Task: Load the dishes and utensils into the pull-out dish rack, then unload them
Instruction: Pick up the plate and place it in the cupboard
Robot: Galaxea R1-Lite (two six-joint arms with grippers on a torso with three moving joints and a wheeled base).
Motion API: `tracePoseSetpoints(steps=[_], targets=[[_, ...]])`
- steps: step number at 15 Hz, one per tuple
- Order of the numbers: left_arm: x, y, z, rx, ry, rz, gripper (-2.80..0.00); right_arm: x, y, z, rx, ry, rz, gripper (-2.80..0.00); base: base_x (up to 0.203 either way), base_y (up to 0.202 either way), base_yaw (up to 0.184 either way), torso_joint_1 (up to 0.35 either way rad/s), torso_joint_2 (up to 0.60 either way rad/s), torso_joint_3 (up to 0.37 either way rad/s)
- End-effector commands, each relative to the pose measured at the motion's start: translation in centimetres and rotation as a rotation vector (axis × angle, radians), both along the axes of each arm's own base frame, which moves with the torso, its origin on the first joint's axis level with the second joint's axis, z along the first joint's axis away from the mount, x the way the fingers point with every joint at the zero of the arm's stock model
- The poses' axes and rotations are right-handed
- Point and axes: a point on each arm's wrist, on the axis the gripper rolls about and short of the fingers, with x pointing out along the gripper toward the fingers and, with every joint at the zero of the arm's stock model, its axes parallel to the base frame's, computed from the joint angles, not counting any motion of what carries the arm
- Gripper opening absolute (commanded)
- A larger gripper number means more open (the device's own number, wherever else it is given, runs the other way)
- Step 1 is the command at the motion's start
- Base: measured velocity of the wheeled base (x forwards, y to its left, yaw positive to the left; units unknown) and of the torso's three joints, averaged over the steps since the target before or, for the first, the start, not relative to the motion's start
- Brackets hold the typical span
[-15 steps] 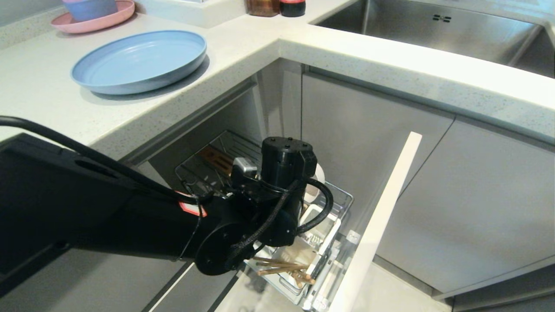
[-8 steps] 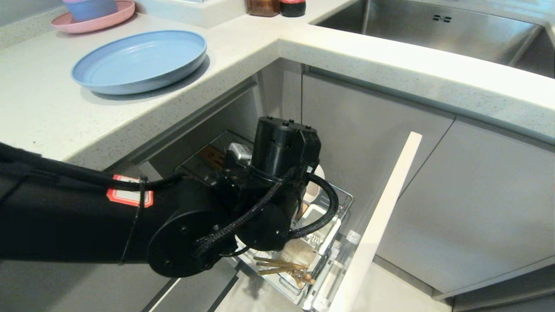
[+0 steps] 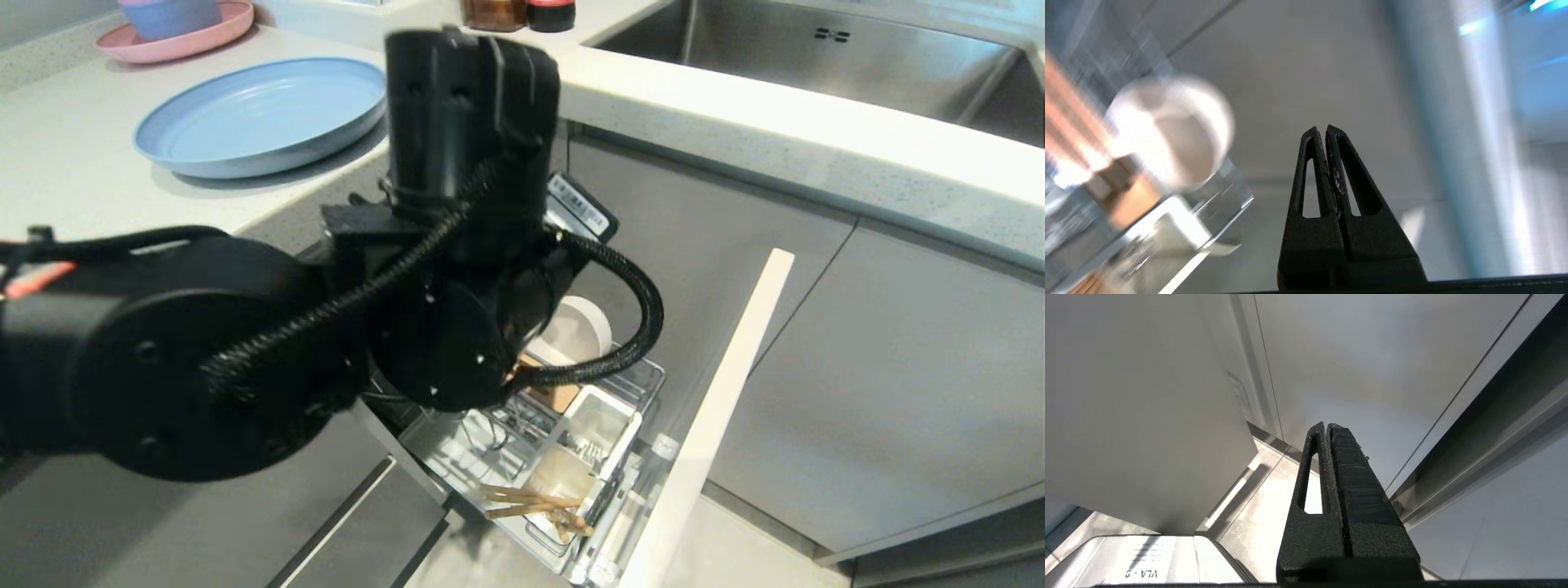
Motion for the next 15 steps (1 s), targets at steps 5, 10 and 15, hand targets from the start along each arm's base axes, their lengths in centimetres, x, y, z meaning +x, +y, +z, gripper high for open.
tracePoseSetpoints(steps=[5, 10, 15], targets=[[-2.5, 3.6, 10.4, 0.057, -0.294, 0.004, -2.8, 0.0, 0.0, 0.0, 0.0, 0.002, 0.0, -2.8, 0.0, 0.0, 0.0, 0.0, 0.0, 0.0], [-3.2, 4.6, 14.0, 0.44, -0.499, 0.055, -2.8, 0.0, 0.0, 0.0, 0.0, 0.002, 0.0, -2.8, 0.0, 0.0, 0.0, 0.0, 0.0, 0.0], [-2.7, 3.3, 11.6, 0.714, -0.385, -0.033, -2.8, 0.0, 0.0, 0.0, 0.0, 0.002, 0.0, -2.8, 0.0, 0.0, 0.0, 0.0, 0.0, 0.0]])
